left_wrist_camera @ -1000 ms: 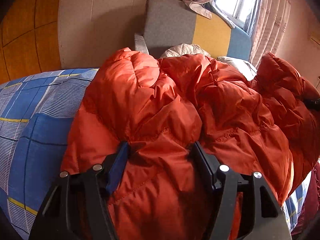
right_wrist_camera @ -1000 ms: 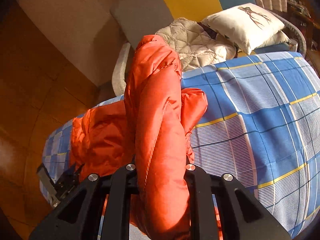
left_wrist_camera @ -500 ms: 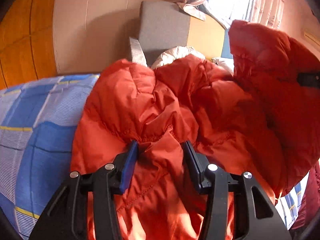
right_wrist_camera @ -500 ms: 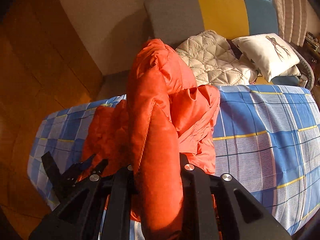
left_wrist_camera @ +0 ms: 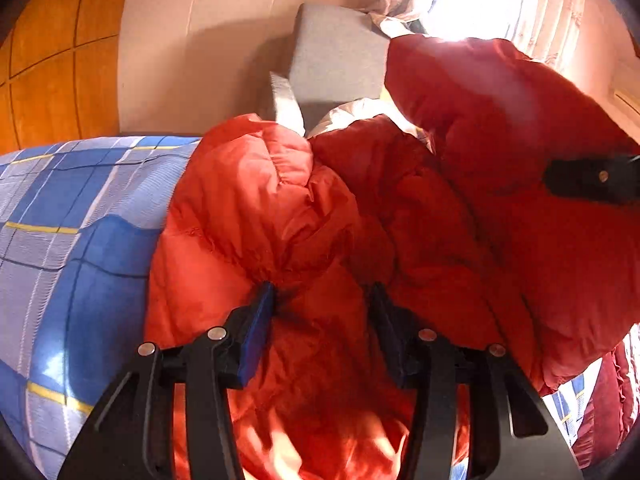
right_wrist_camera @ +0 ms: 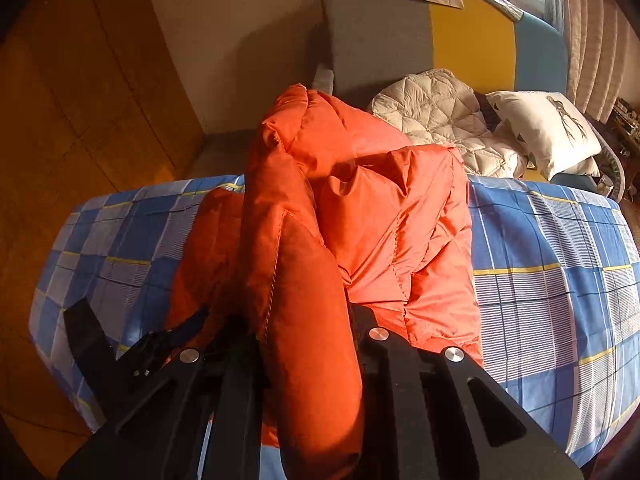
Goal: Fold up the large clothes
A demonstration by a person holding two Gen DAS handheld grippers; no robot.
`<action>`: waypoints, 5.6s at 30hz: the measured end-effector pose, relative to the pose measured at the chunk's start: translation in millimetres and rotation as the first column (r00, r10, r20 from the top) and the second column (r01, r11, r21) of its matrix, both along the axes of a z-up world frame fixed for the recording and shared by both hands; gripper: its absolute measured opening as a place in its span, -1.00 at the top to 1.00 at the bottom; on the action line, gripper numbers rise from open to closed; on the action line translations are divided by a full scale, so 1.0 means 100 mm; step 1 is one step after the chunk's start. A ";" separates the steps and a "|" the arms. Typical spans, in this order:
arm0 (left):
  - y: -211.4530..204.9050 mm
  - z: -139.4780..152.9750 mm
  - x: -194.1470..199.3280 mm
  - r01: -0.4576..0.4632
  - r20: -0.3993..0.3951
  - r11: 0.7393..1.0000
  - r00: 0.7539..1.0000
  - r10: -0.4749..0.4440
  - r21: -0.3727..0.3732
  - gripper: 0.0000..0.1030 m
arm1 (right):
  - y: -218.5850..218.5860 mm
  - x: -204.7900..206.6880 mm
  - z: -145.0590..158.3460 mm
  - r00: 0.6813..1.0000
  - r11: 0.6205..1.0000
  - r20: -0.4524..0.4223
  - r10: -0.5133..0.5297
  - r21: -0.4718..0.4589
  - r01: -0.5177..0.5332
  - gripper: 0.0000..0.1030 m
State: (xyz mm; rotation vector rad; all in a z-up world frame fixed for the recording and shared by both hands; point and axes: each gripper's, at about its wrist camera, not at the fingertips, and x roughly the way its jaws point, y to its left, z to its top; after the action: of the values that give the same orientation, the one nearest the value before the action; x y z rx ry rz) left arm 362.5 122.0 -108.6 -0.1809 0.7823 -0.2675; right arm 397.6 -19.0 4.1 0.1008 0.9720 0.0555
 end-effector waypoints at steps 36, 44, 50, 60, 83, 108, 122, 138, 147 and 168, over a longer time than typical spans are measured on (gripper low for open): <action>0.77 0.56 -0.21 0.023 0.011 0.967 1.000 -0.021 -0.252 -0.19 | 0.33 -0.19 -0.78 0.995 0.952 0.042 0.093 0.288 -0.101 0.17; 0.36 0.66 0.04 0.125 -0.024 0.962 0.991 -0.135 -0.244 -0.30 | 0.38 -0.40 -0.65 0.976 0.926 0.100 0.193 0.310 -0.215 -0.34; 0.00 0.58 0.27 0.159 -0.090 0.974 0.980 -0.176 -0.163 -0.22 | 0.40 -0.56 -0.67 0.979 0.938 0.108 0.174 0.286 -0.198 -0.34; -0.19 0.56 0.35 0.167 -0.097 0.984 0.980 -0.172 -0.055 0.77 | 0.33 -0.83 -0.53 0.980 0.937 0.119 0.162 0.292 -0.190 -0.34; 0.39 0.94 -0.08 0.143 0.028 0.989 0.989 -0.143 -0.023 0.89 | -0.36 -0.40 -0.49 0.990 0.968 0.092 -0.109 0.237 0.084 -0.29; 0.98 0.07 0.08 -0.024 -0.111 0.996 0.993 0.034 0.089 0.88 | 0.54 -0.18 -0.91 0.996 0.999 0.077 0.038 0.031 -0.041 -0.31; 0.80 -0.02 0.10 -0.168 -0.148 0.977 0.971 0.187 0.127 0.83 | 0.57 -0.15 -1.01 0.997 0.999 0.052 0.049 -0.016 -0.049 -0.32; 0.67 0.01 0.05 -0.200 -0.118 0.954 0.966 0.230 0.224 0.71 | 0.44 0.28 -0.74 0.997 0.999 0.073 0.036 -0.032 -0.034 -0.35; 0.64 -0.09 0.09 -0.209 -0.097 0.956 0.968 0.233 0.207 0.79 | 0.52 0.53 -1.11 0.997 0.995 -0.012 0.076 -0.060 -0.077 -0.40; 0.86 -0.18 0.09 -0.155 -0.074 0.983 0.984 0.163 0.099 0.78 | -0.46 0.36 -1.40 0.985 0.918 -0.120 0.123 0.391 -0.067 -0.94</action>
State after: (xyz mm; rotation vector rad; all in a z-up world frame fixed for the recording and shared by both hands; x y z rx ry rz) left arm 371.2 207.8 -126.6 -0.1665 0.8548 -0.0724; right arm 433.8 -64.6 -135.8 0.4259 1.0996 0.3349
